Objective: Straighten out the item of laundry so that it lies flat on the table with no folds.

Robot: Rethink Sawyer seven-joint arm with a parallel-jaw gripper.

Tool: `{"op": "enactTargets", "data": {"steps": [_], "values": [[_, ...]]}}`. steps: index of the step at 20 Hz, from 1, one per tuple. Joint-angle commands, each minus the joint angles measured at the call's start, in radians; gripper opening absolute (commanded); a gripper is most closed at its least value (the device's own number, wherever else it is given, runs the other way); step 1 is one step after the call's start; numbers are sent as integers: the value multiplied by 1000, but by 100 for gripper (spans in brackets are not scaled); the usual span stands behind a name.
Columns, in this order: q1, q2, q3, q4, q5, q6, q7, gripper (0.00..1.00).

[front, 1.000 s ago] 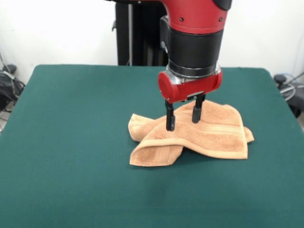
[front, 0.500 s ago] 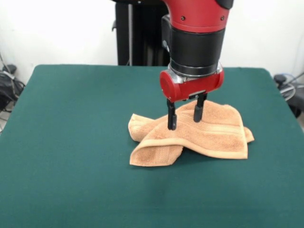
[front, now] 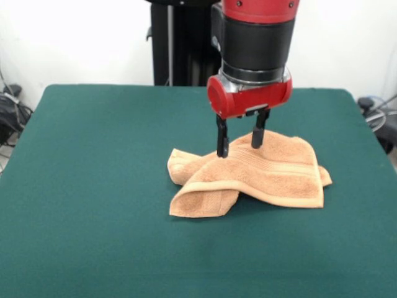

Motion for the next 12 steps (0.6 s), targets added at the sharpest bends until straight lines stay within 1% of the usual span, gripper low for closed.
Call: {"op": "enactTargets", "data": {"steps": [1,12], "values": [[30,-28,-31,118,40,-68,253,100],[50,-70,-49,150,69,-67,255,100]]}}
